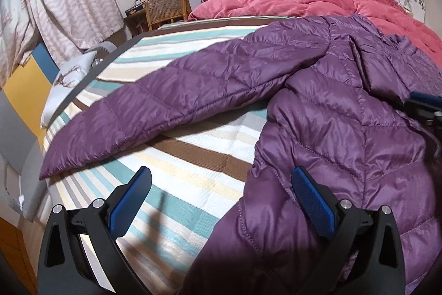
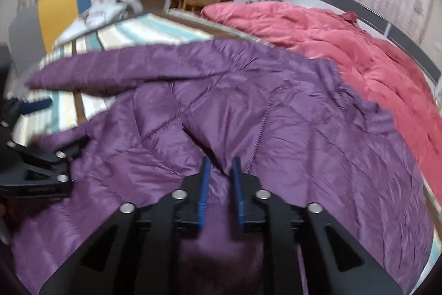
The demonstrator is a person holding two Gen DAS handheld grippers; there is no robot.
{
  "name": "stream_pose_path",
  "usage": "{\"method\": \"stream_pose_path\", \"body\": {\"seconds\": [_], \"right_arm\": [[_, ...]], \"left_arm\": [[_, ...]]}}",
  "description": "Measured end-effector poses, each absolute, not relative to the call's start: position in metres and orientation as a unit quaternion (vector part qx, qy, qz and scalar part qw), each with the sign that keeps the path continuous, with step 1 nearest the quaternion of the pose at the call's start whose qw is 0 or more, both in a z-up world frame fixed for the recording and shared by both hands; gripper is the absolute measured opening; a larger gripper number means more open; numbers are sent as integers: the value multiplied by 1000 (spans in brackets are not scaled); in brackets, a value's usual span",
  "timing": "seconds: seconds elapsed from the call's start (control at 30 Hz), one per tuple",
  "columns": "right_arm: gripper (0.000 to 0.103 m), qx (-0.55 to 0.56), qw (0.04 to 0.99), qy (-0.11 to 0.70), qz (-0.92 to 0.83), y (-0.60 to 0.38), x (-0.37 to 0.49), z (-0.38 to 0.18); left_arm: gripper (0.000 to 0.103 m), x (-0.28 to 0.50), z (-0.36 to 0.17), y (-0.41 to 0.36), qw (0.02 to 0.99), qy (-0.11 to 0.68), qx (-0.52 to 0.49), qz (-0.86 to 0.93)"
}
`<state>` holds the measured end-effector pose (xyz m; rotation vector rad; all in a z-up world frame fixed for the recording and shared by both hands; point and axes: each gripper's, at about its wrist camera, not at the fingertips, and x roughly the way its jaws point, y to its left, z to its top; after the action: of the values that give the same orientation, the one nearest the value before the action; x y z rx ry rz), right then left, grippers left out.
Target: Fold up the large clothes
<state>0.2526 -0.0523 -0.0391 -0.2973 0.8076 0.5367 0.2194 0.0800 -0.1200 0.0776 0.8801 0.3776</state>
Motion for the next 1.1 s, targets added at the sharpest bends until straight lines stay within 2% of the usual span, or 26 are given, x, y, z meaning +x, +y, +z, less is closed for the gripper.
{"method": "stream_pose_path", "body": {"seconds": [0.17, 0.33, 0.53, 0.7, 0.8, 1.1], "right_arm": [[20, -96, 908, 349, 212, -99, 225, -10], [20, -22, 942, 334, 8, -195, 211, 0], [20, 91, 920, 355, -142, -290, 212, -14], [20, 87, 910, 397, -79, -282, 251, -47], [20, 84, 897, 430, -66, -279, 270, -69], [20, 75, 905, 413, -69, -282, 258, -52]], "left_arm": [[101, 226, -85, 60, 908, 383, 44, 163], [101, 253, -57, 22, 927, 348, 64, 122], [101, 308, -62, -38, 931, 345, 98, 62], [101, 338, -97, -49, 904, 403, 119, 78], [101, 339, -112, -39, 900, 419, 92, 80], [101, 337, -116, -14, 897, 439, 18, 43]]}}
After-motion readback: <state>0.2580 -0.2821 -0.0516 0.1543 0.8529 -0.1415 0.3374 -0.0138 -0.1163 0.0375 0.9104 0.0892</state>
